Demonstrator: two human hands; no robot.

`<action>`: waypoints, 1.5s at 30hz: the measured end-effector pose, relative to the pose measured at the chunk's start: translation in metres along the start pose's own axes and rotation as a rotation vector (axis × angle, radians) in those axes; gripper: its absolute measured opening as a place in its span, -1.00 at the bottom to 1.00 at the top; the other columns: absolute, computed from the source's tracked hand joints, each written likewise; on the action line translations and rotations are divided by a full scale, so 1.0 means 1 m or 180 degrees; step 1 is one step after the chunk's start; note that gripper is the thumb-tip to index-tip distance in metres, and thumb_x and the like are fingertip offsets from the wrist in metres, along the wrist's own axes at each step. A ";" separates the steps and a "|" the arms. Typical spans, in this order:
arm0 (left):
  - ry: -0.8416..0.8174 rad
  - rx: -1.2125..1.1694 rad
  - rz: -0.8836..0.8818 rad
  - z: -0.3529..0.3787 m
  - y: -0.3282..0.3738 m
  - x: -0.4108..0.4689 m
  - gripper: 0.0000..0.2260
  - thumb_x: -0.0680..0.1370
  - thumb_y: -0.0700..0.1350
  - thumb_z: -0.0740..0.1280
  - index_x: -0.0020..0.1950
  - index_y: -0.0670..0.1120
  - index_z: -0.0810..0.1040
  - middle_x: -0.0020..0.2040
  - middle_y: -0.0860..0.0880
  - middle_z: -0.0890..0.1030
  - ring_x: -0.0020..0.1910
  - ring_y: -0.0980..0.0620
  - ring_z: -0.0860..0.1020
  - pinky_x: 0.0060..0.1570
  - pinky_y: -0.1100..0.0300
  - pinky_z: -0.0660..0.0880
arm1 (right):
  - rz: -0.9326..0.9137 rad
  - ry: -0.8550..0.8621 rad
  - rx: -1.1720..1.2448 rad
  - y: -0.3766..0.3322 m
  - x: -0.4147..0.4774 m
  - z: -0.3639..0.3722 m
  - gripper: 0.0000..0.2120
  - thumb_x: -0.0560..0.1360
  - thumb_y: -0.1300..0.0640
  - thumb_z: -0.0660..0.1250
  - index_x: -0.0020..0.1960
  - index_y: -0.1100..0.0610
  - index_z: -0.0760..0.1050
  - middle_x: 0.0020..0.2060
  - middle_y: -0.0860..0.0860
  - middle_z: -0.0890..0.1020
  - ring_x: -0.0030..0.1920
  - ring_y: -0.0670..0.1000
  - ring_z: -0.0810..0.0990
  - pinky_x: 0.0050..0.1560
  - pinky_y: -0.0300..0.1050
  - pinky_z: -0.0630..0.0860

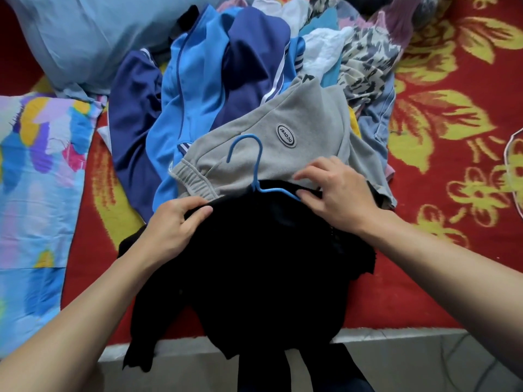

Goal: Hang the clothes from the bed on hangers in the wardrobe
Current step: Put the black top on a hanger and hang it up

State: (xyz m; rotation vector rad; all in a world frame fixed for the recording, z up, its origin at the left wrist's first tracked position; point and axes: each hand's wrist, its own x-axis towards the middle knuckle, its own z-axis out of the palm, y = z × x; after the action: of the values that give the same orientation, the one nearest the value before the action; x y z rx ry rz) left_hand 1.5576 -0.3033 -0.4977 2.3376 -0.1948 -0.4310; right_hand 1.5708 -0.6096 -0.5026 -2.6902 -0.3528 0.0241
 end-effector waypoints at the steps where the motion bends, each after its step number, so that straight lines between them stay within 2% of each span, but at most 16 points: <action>1: 0.0046 -0.0036 0.0022 0.002 0.005 0.001 -0.86 0.57 -0.10 0.33 -0.12 0.14 0.57 -0.16 0.16 0.64 -0.12 0.24 0.56 -0.05 0.33 0.40 | -0.0149 0.0011 0.0117 -0.016 0.005 0.003 -0.77 0.42 -0.07 0.36 0.04 -0.03 0.60 -0.09 -0.07 0.61 0.00 0.04 0.52 -0.13 -0.06 0.47; 5: 0.0263 -0.0194 0.0073 -0.007 0.012 0.001 -0.88 0.58 -0.18 0.30 -0.11 -0.12 0.60 -0.22 -0.03 0.63 -0.22 0.13 0.52 -0.15 0.32 0.39 | -0.0319 -0.0273 0.0174 -0.043 0.016 0.016 -0.75 0.47 -0.13 0.29 -0.11 0.02 0.61 -0.25 -0.01 0.62 -0.08 0.09 0.58 -0.23 -0.03 0.47; 9: 0.0654 -0.0070 -0.0349 -0.034 -0.020 -0.013 -0.85 0.58 -0.21 0.30 -0.19 -0.08 0.56 -0.30 -0.15 0.59 -0.33 0.11 0.45 -0.29 0.37 0.32 | -0.0017 -0.0144 0.0090 -0.001 0.007 -0.003 -0.66 0.48 -0.24 0.25 -0.05 -0.03 0.65 -0.15 -0.09 0.67 -0.04 0.05 0.60 -0.23 -0.09 0.44; 11: 0.0579 -0.0011 -0.0422 -0.035 -0.023 -0.019 -0.81 0.58 -0.21 0.30 -0.22 -0.02 0.54 -0.34 -0.11 0.57 -0.35 0.14 0.42 -0.31 0.37 0.31 | 0.0191 -0.0232 0.0317 0.010 0.003 -0.017 -0.77 0.49 -0.14 0.36 -0.08 0.00 0.66 -0.18 -0.09 0.67 -0.09 0.04 0.62 -0.17 -0.03 0.49; 14: 0.0513 0.0024 -0.0350 -0.033 -0.008 -0.017 -0.89 0.57 -0.02 0.29 -0.12 0.04 0.57 -0.22 0.03 0.59 -0.19 0.14 0.50 -0.09 0.22 0.41 | 0.0244 -0.0252 0.0906 -0.006 0.006 -0.041 -0.86 0.49 0.03 0.43 -0.22 0.05 0.61 -0.42 -0.10 0.54 -0.34 -0.10 0.51 -0.25 -0.17 0.37; 16: 0.0543 0.0322 -0.0229 -0.043 0.013 -0.013 -0.66 0.51 0.19 0.20 0.13 0.05 0.58 0.02 0.05 0.61 0.06 0.02 0.51 0.14 0.00 0.41 | 0.0184 -0.0113 0.1225 -0.027 0.013 -0.065 -0.82 0.49 0.10 0.43 -0.28 0.03 0.56 -0.50 -0.09 0.46 -0.42 -0.13 0.42 -0.33 -0.30 0.28; 18: 0.0681 0.0797 0.0189 -0.059 0.041 -0.012 -0.53 0.46 0.28 0.14 0.23 0.08 0.54 0.09 0.04 0.61 0.11 -0.02 0.51 0.23 -0.10 0.35 | 0.0128 0.0027 0.1457 -0.048 0.019 -0.095 -0.78 0.49 0.13 0.43 -0.30 -0.05 0.53 -0.52 -0.11 0.45 -0.45 -0.18 0.36 -0.37 -0.34 0.23; 20: 0.0791 0.0985 0.0509 -0.077 0.074 -0.016 -0.55 0.44 0.25 0.14 0.16 0.04 0.57 -0.01 0.02 0.64 0.03 -0.04 0.55 0.17 -0.08 0.38 | -0.0019 0.0115 0.1564 -0.072 0.022 -0.127 -0.79 0.48 0.14 0.44 -0.28 -0.08 0.56 -0.48 -0.16 0.50 -0.43 -0.21 0.39 -0.35 -0.33 0.27; 23: 0.0944 0.0563 0.0648 -0.109 0.118 -0.036 -0.69 0.41 0.14 0.12 -0.12 -0.04 0.51 -0.24 0.04 0.58 -0.15 -0.12 0.56 -0.17 -0.03 0.45 | -0.0264 0.0219 0.1486 -0.110 0.020 -0.178 -0.92 0.46 0.18 0.47 -0.21 0.08 0.63 -0.40 -0.21 0.56 -0.34 -0.26 0.49 -0.23 -0.34 0.36; 26: 0.1008 0.0471 0.0781 -0.138 0.141 -0.067 -0.74 0.42 0.10 0.13 -0.18 -0.08 0.43 -0.30 0.06 0.50 -0.23 -0.10 0.52 -0.25 -0.05 0.44 | -0.0449 0.0216 0.1249 -0.146 0.010 -0.226 -0.85 0.42 0.00 0.44 -0.24 0.05 0.55 -0.37 -0.16 0.55 -0.33 -0.23 0.49 -0.23 -0.31 0.39; 29: 0.1035 0.0574 0.0693 -0.155 0.157 -0.110 -0.72 0.42 0.11 0.14 -0.20 -0.10 0.43 -0.31 0.02 0.52 -0.26 -0.10 0.52 -0.25 -0.07 0.44 | -0.0568 -0.0194 0.0726 -0.176 -0.004 -0.256 -0.58 0.37 -0.30 0.26 -0.17 0.06 0.58 -0.38 -0.05 0.57 -0.34 -0.12 0.54 -0.21 -0.07 0.51; 31: 0.1163 0.0662 0.0601 -0.160 0.164 -0.143 -0.73 0.40 0.10 0.15 -0.20 -0.09 0.45 -0.30 0.03 0.51 -0.23 -0.13 0.52 -0.22 -0.06 0.44 | -0.0753 -0.0504 0.0640 -0.194 -0.018 -0.264 -0.49 0.35 -0.37 0.19 -0.13 0.06 0.59 -0.36 -0.03 0.59 -0.31 -0.07 0.57 -0.17 0.02 0.54; 34: 0.1458 0.0780 0.0288 -0.159 0.165 -0.201 -0.72 0.36 0.08 0.21 -0.12 -0.07 0.55 -0.20 0.01 0.57 -0.14 -0.08 0.55 -0.11 -0.02 0.47 | -0.1288 -0.0795 0.0773 -0.222 -0.045 -0.261 -0.43 0.39 -0.35 0.16 -0.18 0.18 0.54 -0.36 0.03 0.58 -0.29 0.05 0.55 -0.17 0.05 0.50; 38: 0.2123 0.1063 -0.0509 -0.138 0.151 -0.300 -0.81 0.41 -0.08 0.42 0.00 -0.07 0.58 -0.07 0.00 0.54 -0.03 -0.04 0.53 0.00 0.01 0.48 | -0.1985 -0.0947 0.0808 -0.265 -0.098 -0.254 -0.61 0.51 -0.12 0.32 -0.22 0.23 0.52 -0.38 0.11 0.54 -0.32 0.10 0.49 -0.21 0.03 0.40; 42: 0.2354 0.0997 -0.1609 -0.109 0.148 -0.433 -0.85 0.45 -0.14 0.44 0.00 -0.06 0.59 -0.13 0.05 0.48 -0.08 -0.05 0.55 -0.02 0.08 0.49 | -0.2298 -0.1290 0.1366 -0.311 -0.154 -0.246 -0.82 0.47 -0.08 0.32 -0.16 0.01 0.60 -0.42 -0.05 0.52 -0.40 -0.14 0.43 -0.27 -0.08 0.40; 45: 0.2550 0.0997 -0.2218 -0.090 0.161 -0.540 -0.91 0.47 -0.16 0.40 -0.04 -0.06 0.60 -0.13 -0.01 0.55 -0.10 -0.07 0.58 -0.06 0.12 0.50 | -0.2778 -0.1435 0.1458 -0.366 -0.197 -0.247 -0.91 0.50 0.04 0.38 -0.07 0.03 0.63 -0.44 -0.08 0.51 -0.41 -0.15 0.43 -0.28 -0.14 0.36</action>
State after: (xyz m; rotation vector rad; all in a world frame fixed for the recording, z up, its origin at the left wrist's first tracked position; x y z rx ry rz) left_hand 1.0847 -0.2192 -0.1901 2.6368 1.0111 0.2660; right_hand 1.3092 -0.4391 -0.1342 -1.8710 -1.4240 0.3972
